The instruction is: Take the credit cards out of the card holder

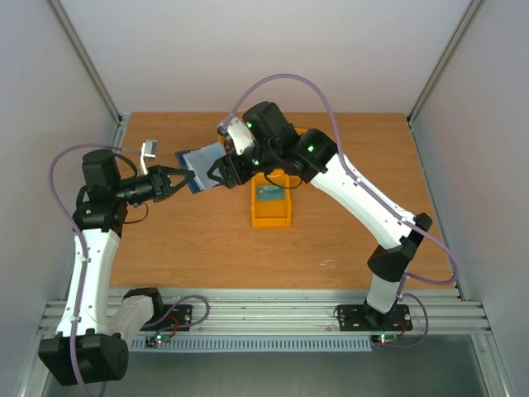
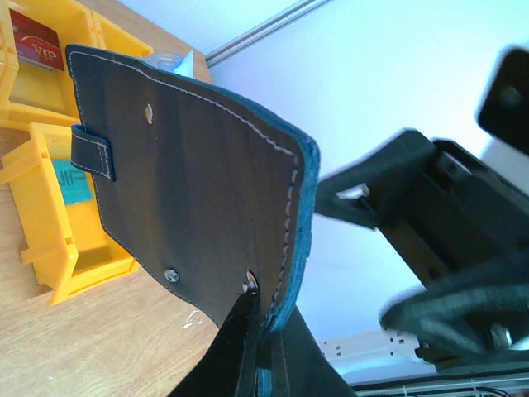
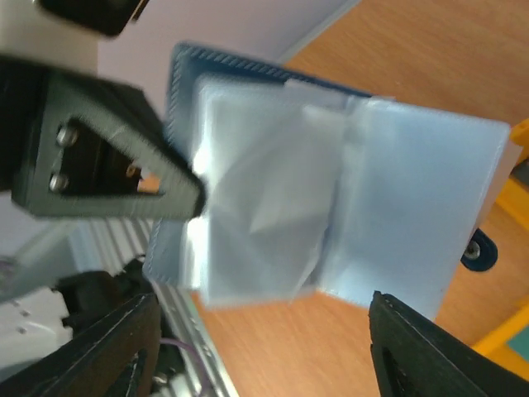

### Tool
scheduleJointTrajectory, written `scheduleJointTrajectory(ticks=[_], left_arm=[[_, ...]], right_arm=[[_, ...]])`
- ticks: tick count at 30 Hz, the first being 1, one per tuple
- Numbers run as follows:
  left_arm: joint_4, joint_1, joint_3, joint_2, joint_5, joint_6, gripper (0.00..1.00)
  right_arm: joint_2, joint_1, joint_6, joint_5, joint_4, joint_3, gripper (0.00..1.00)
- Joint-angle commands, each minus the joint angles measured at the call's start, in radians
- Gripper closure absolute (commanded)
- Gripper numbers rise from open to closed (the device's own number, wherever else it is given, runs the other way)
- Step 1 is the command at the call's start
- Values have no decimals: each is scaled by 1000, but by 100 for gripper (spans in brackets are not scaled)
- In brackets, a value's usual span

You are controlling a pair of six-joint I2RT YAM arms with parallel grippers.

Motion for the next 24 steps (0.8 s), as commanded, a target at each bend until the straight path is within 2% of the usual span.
scheduleJointTrajectory(ticks=[1, 3, 10, 19, 24], left_arm=[[16, 7, -5, 0, -4, 23, 100], [15, 7, -4, 2, -5, 24, 100], [12, 7, 1, 0, -1, 30, 100], [16, 6, -4, -5, 3, 29, 100], [18, 7, -4, -6, 10, 27, 100]], right_arm=[[-56, 125, -298, 277, -120, 23, 29], [-47, 159, -332, 324, -121, 32, 27], [47, 166, -300, 316, -151, 136, 21], [111, 172, -269, 268, -144, 186, 23], [131, 172, -257, 319, -161, 200, 33]])
